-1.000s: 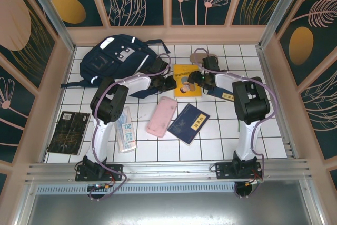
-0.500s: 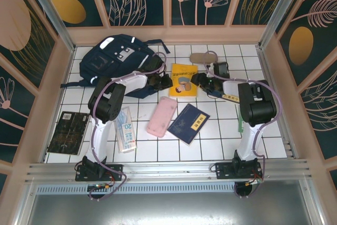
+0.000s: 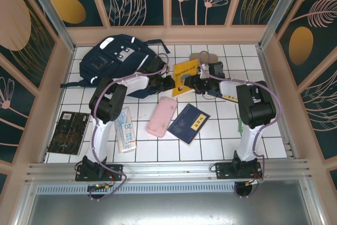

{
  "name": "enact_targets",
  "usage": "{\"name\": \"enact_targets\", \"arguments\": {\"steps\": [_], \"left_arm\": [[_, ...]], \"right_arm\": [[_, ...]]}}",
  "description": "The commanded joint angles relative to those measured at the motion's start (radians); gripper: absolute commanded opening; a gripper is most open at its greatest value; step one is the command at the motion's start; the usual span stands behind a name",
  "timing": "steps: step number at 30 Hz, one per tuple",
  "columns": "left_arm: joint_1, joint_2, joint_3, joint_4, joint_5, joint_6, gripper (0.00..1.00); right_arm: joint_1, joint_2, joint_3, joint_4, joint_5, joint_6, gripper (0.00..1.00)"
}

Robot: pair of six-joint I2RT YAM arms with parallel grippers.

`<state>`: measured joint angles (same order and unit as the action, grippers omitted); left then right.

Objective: Pack the student bag
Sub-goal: Pick up the book from the top-center of the table.

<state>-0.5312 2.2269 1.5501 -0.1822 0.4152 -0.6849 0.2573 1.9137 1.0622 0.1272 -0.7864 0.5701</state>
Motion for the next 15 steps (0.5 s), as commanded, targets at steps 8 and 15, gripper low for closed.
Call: {"name": "enact_targets", "arguments": {"steps": [8, 15], "left_arm": [[-0.019, 0.014, -0.012, -0.025, 0.028, 0.035, 0.15], [-0.019, -0.047, 0.023, -0.079, 0.008, 0.051, 0.21]], "right_arm": [[-0.05, -0.039, 0.034, -0.046, 0.012, -0.049, 0.27], [-0.055, -0.074, -0.001, 0.002, 0.013, -0.004, 0.0]]}}
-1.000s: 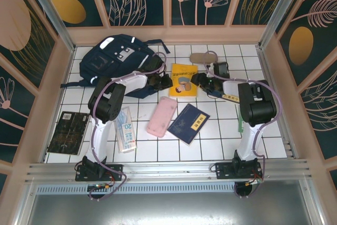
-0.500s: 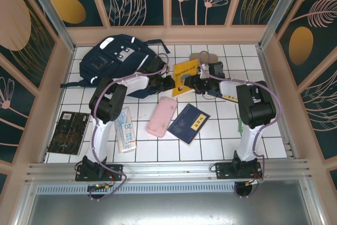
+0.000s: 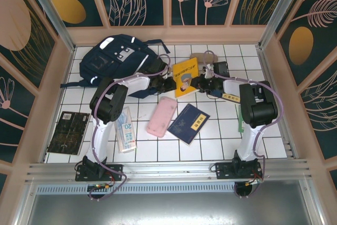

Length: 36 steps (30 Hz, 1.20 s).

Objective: Pack the student bag
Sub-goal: Pick up the book from the top-center of the table, then open the student bag at the top-left of the table.

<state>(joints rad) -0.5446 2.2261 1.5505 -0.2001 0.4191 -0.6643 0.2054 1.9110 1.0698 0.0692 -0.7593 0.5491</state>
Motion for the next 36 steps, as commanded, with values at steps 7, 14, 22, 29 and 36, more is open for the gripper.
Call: {"name": "enact_targets", "arguments": {"steps": [7, 14, 22, 29, 36], "left_arm": [[0.005, -0.154, 0.134, -0.222, -0.134, 0.119, 0.41], [0.058, -0.223, 0.166, -0.348, -0.358, 0.244, 0.5], [0.094, -0.159, 0.171, -0.437, -0.652, 0.428, 0.51], [0.097, -0.07, 0.186, -0.444, -0.726, 0.503, 0.56], [0.097, -0.01, 0.178, -0.437, -0.804, 0.521, 0.54]], "right_arm": [[-0.002, -0.161, -0.06, 0.115, 0.007, 0.088, 0.0], [-0.003, -0.254, -0.089, 0.108, 0.031, 0.105, 0.0], [0.01, -0.336, -0.146, 0.135, 0.037, 0.148, 0.0], [0.018, -0.367, -0.17, 0.133, 0.043, 0.158, 0.0], [0.022, -0.377, -0.172, 0.141, 0.038, 0.172, 0.0]]}}
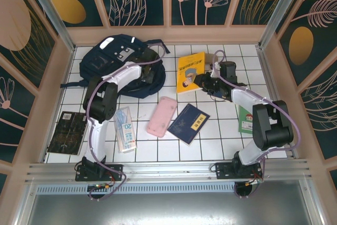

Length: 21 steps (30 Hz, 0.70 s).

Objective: Pack the student bag
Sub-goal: Open the student bag at the top-left of the table.

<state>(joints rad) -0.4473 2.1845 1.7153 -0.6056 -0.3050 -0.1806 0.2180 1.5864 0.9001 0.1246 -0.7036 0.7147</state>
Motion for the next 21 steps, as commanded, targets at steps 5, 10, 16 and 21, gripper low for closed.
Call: {"name": "enact_targets", "arguments": {"steps": [5, 10, 16, 21], "left_arm": [[0.0, 0.039, -0.003, -0.018, -0.14, 0.041, 0.01], [0.0, -0.042, 0.003, -0.019, -0.089, 0.004, 0.0], [-0.001, -0.161, 0.063, -0.042, -0.02, -0.041, 0.0], [-0.001, -0.214, 0.146, -0.076, 0.03, -0.077, 0.0]], "right_arm": [[0.023, -0.05, -0.003, 0.105, -0.018, 0.024, 0.0], [0.041, -0.047, -0.008, 0.136, -0.014, 0.052, 0.0], [0.05, -0.043, -0.004, 0.163, -0.02, 0.075, 0.0], [0.057, -0.038, 0.003, 0.211, -0.024, 0.112, 0.0]]}}
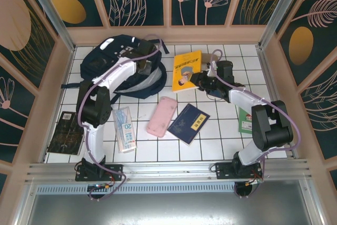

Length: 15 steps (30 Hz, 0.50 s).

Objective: Pack the student bag
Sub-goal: Open the student bag at the top-left of the table, then place the book in the student bag.

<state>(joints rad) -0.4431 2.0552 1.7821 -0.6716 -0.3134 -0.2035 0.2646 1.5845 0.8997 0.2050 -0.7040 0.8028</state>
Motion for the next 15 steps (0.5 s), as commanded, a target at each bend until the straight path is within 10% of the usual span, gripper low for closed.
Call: {"name": "enact_targets", "arguments": {"steps": [1, 15], "left_arm": [[-0.005, -0.093, 0.099, -0.019, 0.051, -0.063, 0.0], [0.078, -0.124, 0.32, -0.036, 0.288, -0.172, 0.0]], "right_arm": [[0.015, -0.032, 0.009, 0.145, -0.026, 0.036, 0.0], [0.157, 0.14, 0.128, 0.42, 0.078, 0.266, 0.0]]}}
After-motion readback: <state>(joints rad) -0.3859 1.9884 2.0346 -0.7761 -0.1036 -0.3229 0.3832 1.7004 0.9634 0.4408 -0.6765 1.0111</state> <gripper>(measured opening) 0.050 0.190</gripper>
